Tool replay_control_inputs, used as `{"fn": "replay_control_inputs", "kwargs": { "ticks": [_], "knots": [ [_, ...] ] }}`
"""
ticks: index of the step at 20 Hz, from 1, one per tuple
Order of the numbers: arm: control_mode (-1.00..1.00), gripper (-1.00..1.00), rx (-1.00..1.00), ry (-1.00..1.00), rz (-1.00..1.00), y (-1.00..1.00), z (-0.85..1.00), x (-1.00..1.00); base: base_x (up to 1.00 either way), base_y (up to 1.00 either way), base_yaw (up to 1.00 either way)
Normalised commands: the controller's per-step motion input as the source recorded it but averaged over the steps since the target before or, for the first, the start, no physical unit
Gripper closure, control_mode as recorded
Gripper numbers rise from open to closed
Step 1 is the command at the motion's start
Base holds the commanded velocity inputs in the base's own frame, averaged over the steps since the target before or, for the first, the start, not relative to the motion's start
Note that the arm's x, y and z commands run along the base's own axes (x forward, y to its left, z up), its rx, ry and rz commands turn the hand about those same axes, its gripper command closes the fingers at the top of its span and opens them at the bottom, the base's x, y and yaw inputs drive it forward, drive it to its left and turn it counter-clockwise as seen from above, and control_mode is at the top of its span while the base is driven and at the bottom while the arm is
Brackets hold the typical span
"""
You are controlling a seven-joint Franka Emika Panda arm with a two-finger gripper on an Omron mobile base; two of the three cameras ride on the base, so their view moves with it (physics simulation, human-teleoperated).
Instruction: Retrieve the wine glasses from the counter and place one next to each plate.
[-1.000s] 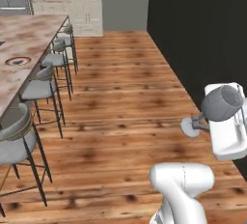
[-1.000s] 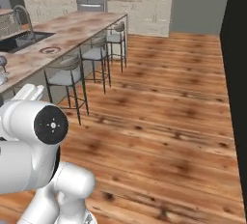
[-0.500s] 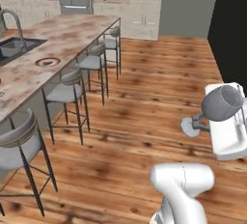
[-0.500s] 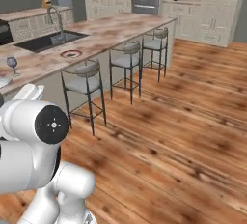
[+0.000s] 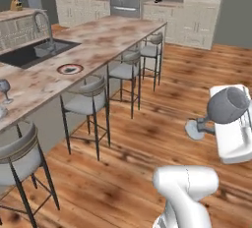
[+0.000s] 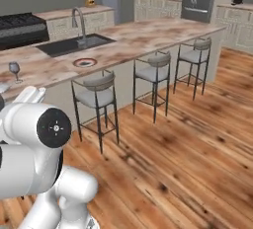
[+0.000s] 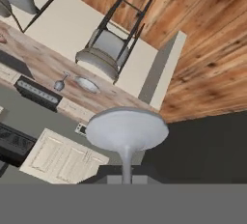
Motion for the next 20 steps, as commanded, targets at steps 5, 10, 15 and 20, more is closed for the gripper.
{"fn": "replay_control_inputs", "kwargs": {
  "ticks": [5, 10, 15, 20],
  "knots": [
    [1.0, 1.0, 0.0, 0.0, 0.0, 0.0, 0.0, 0.0, 1.0, -1.0, 0.32],
    [1.0, 1.0, 0.0, 0.0, 0.0, 0.0, 0.0, 0.0, 1.0, -0.98, 0.37],
    [1.0, 1.0, 0.0, 0.0, 0.0, 0.0, 0.0, 0.0, 0.99, -0.77, 0.56],
    [1.0, 1.0, 0.0, 0.0, 0.0, 0.0, 0.0, 0.0, 0.95, -0.8, 0.55]
  ]
}}
